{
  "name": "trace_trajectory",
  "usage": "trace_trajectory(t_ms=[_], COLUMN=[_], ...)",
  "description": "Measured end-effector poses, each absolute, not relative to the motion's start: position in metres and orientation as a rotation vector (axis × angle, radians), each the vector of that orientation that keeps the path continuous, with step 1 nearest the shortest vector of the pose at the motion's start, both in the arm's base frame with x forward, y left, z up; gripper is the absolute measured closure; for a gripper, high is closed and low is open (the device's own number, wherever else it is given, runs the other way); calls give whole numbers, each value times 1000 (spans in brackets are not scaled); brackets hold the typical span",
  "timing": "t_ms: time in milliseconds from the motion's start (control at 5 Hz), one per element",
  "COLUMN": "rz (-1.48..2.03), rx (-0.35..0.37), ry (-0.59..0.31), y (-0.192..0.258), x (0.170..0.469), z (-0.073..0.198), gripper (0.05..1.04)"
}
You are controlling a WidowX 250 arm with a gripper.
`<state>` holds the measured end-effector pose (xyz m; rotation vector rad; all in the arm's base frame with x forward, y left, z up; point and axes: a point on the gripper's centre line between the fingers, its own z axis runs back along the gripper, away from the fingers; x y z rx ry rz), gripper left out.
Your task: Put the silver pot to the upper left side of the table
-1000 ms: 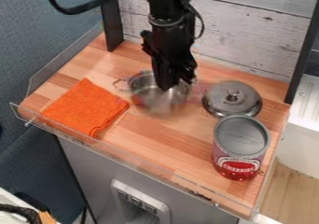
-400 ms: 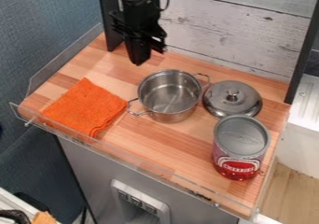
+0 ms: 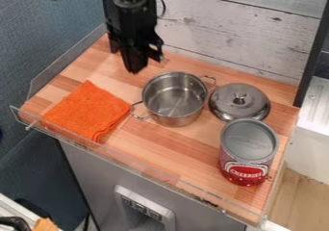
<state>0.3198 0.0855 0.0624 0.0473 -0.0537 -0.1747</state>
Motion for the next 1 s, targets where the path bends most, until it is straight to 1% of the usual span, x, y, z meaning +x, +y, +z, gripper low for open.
trace_trajectory(t_ms=[200, 400, 600, 800, 1000], rz=[-252, -299, -330, -339, -333], rx=[46, 42, 46, 63, 80], ry=[-53, -41, -45, -1, 53], y=[54, 31, 14, 6, 6], x=[312, 306, 305, 306, 308], z=[64, 60, 55, 31, 6], gripper=[627, 314, 83, 74, 111])
